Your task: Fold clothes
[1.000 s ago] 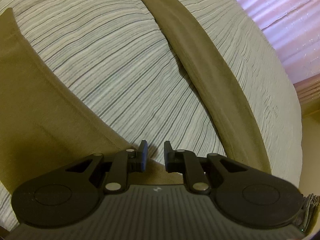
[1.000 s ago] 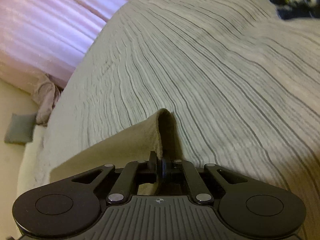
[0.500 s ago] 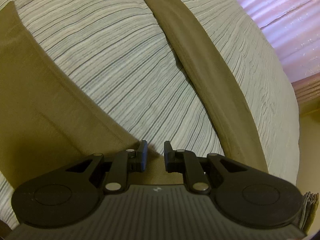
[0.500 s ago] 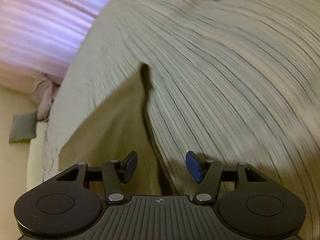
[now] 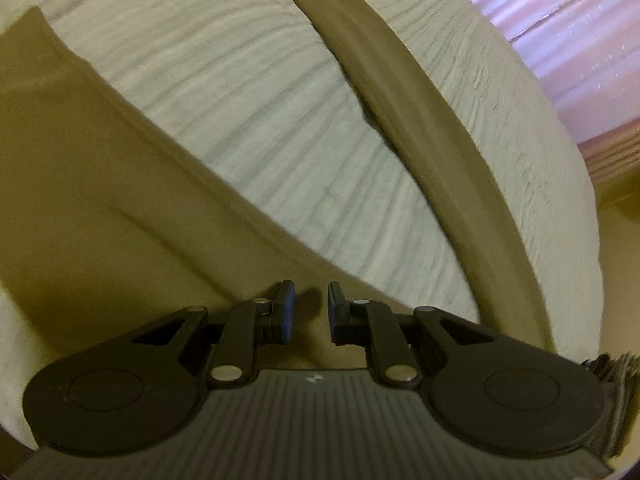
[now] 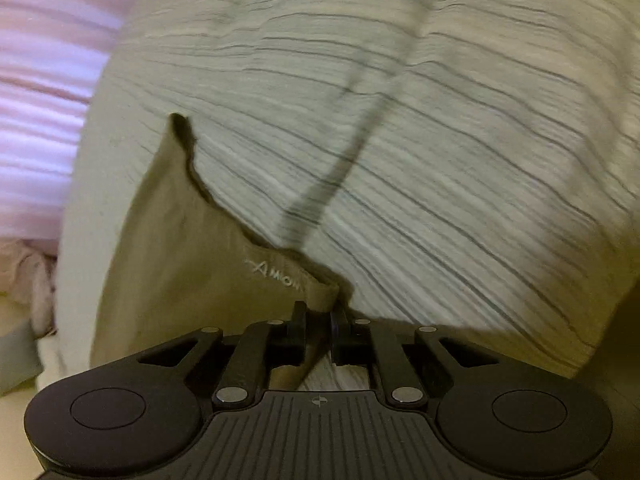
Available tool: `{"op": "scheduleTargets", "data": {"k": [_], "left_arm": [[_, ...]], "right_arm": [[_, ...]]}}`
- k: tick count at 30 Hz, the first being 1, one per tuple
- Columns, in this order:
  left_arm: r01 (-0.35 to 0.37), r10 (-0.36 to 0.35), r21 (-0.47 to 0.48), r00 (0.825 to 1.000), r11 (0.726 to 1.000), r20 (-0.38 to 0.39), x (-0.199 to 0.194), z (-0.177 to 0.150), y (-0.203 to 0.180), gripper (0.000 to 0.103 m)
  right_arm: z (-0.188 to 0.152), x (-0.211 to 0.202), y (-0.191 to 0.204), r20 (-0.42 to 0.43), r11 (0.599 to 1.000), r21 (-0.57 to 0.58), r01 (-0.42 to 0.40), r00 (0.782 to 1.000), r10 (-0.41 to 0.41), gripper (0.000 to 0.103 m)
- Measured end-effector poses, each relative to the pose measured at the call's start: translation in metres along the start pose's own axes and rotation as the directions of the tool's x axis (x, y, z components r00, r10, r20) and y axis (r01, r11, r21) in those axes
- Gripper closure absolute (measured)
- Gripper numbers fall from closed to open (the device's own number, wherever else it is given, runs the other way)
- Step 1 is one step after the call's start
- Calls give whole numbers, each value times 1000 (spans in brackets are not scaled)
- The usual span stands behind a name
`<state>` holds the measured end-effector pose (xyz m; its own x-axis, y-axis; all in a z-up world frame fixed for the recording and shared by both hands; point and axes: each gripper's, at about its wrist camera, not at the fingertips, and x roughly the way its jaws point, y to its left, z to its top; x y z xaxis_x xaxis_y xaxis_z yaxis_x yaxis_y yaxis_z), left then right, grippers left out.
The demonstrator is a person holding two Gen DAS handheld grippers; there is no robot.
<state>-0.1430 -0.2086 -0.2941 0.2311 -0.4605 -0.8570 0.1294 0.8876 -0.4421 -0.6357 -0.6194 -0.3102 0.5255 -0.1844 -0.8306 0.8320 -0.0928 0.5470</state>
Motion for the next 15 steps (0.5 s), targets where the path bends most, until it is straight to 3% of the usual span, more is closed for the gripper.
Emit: {"op": "scheduleTargets", "data": {"k": [3,4,5,6,8,9,11,15], "left_arm": [[-50,49,19,998,999,28,-19,2,28,91],[-69,68,23,997,997,43,-26,3,38,91],[-92,90,25,994,995,64,-34,5,50,91],[-114,111,23,990,993,85,-42,7,61,91],[-143,140,22,983,989,122,-53,12,80,91],[-144,139,28,981,989,135,-57,13,86,91],[-136,125,61,980,989,155,-62,15,93,91],[-106,84,157,986,982,142,-56,9,101,90]], "right_arm": [[-5,-12,19,29,988,-112,104,994,-101,78],[-9,-18,28,59,973,-157,168,985,-160,61],[-13,-23,37,109,948,-192,254,965,-237,48],[-18,-28,46,162,916,-225,332,940,-301,46],[-30,-35,66,275,853,-296,430,893,-356,47],[-40,-37,81,323,827,-359,434,888,-326,47],[-63,-33,111,358,778,-484,400,902,-241,47],[-120,0,147,321,677,-662,322,938,-133,47]]}}
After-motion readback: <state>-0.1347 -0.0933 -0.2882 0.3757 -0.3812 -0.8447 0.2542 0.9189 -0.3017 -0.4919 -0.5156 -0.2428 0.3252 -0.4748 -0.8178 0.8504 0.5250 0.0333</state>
